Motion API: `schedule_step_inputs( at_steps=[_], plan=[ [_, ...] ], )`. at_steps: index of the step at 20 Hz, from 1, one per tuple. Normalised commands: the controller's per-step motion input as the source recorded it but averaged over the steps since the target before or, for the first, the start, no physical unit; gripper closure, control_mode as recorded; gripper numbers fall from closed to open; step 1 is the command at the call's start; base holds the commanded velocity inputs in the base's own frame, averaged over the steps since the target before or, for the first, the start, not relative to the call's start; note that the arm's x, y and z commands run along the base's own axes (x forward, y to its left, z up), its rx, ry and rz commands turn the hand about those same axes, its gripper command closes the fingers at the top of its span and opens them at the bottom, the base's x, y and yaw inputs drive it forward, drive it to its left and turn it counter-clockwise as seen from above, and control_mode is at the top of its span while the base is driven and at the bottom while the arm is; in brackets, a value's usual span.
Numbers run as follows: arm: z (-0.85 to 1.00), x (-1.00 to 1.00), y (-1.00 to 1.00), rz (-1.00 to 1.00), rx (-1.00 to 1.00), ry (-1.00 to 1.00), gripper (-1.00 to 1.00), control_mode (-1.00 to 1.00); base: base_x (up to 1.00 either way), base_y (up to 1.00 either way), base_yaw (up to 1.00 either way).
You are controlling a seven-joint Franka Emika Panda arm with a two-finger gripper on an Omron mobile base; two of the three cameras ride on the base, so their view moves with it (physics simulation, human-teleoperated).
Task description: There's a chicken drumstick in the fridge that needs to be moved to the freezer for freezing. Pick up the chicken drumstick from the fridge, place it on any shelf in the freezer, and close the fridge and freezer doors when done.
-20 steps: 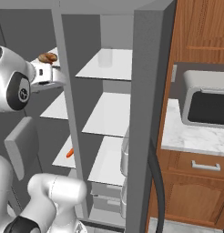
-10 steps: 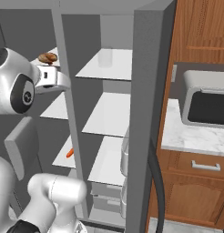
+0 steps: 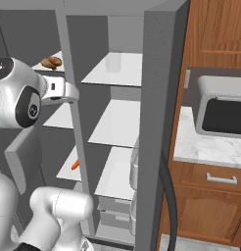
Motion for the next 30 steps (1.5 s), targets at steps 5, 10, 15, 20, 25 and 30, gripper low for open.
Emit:
schedule_step_inputs(
  at_steps=[5, 10, 15, 20, 25, 30],
  plan=[
    [-0.24, -0.29, 0.0, 0.0, 0.0, 0.0, -1.0, -1.0, 0.0, 0.0, 0.0],
    [-0.15, -0.18, -0.08, 0.0, 0.0, 0.01, -1.0, -1.0, 0.0, 0.0, 0.0],
    [0.0, 0.0, 0.0, 0.0, 0.0, 0.0, -1.0, 1.0, -0.36, -0.05, 0.0],
    [0.0, 0.0, 0.0, 0.0, 0.0, 0.0, -1.0, 1.0, -0.82, -0.02, 0.0],
    [0.0, 0.0, 0.0, 0.0, 0.0, 0.0, -1.0, 1.0, -0.85, 0.0, -0.01],
    [0.0, 0.0, 0.0, 0.0, 0.0, 0.0, -1.0, 1.0, -0.59, 0.0, 0.0]
  ],
)
